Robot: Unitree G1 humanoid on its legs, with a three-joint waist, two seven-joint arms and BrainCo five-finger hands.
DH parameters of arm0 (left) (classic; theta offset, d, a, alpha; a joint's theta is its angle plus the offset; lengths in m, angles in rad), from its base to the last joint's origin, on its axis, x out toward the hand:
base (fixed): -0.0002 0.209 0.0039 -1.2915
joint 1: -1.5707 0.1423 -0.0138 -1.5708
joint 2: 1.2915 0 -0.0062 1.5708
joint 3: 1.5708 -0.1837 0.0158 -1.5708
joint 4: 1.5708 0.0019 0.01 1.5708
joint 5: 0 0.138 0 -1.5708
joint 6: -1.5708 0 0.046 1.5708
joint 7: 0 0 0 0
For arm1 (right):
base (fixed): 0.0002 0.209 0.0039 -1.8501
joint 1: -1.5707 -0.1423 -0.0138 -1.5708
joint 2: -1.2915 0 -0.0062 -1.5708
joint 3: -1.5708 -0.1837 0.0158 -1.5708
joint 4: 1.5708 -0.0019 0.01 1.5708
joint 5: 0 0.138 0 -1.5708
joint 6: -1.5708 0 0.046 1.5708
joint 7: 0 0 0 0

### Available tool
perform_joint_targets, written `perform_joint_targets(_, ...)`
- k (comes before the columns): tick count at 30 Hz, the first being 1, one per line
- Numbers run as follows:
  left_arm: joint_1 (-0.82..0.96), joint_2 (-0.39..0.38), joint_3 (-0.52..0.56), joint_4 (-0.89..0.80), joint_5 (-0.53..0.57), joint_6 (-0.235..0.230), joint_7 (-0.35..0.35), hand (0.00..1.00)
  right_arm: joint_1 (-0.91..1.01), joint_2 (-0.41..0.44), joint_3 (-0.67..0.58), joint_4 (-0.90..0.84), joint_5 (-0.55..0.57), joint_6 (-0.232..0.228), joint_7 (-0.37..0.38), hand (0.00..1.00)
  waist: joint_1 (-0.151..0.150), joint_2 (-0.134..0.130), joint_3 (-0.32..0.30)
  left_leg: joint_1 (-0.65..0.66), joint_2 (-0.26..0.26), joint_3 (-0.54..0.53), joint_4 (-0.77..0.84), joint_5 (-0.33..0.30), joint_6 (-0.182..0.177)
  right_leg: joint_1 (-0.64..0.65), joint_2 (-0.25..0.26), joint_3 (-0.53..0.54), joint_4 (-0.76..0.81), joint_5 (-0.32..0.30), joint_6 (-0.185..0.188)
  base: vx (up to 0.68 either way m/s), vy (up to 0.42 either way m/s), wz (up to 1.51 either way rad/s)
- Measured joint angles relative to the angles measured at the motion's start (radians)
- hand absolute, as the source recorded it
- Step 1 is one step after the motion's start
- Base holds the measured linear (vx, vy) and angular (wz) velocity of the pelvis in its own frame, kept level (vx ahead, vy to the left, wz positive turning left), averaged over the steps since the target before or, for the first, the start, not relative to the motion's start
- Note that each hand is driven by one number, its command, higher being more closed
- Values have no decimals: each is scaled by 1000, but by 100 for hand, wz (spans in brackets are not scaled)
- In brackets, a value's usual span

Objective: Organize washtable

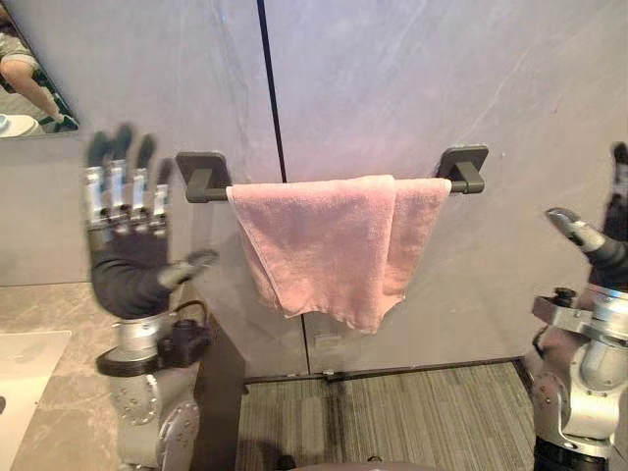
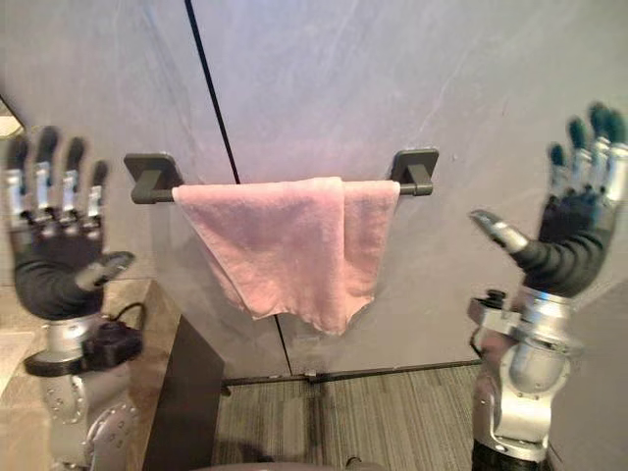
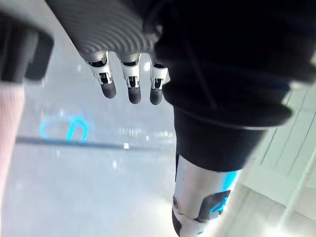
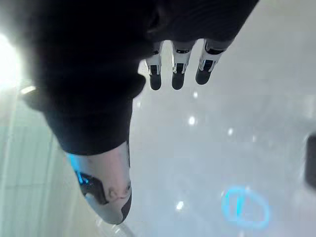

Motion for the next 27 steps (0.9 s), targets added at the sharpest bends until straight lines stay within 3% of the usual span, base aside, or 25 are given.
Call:
perform_joint_targets(5,-76,56,-183,15,-26,0,-78,0,-24,-37,211,2,81,0,99,0,1,7,-8,3,0,6,0,0,0,-1,0,11,2,0,0,-16,-4,-3)
perform_joint_targets(9,-124,89,-299,82,-54,5,-112,0,-39,-64,312,20,93,5,132,0,1,7,-9,4,0,7,0,0,0,-1,1,12,2,0,0,0,0,0)
perform_joint_targets(14,-173,135,-453,226,-75,60,-164,0,-49,-141,490,126,122,47,201,0,-1,2,-12,4,0,9,0,0,0,-2,1,15,3,0,0,0,0,0)
perform_joint_targets(27,-173,172,-448,425,-64,97,-159,0,-63,-235,577,329,112,116,213,0,0,1,-13,-2,0,19,0,1,1,-18,2,20,11,0,0,-5,-4,-1)
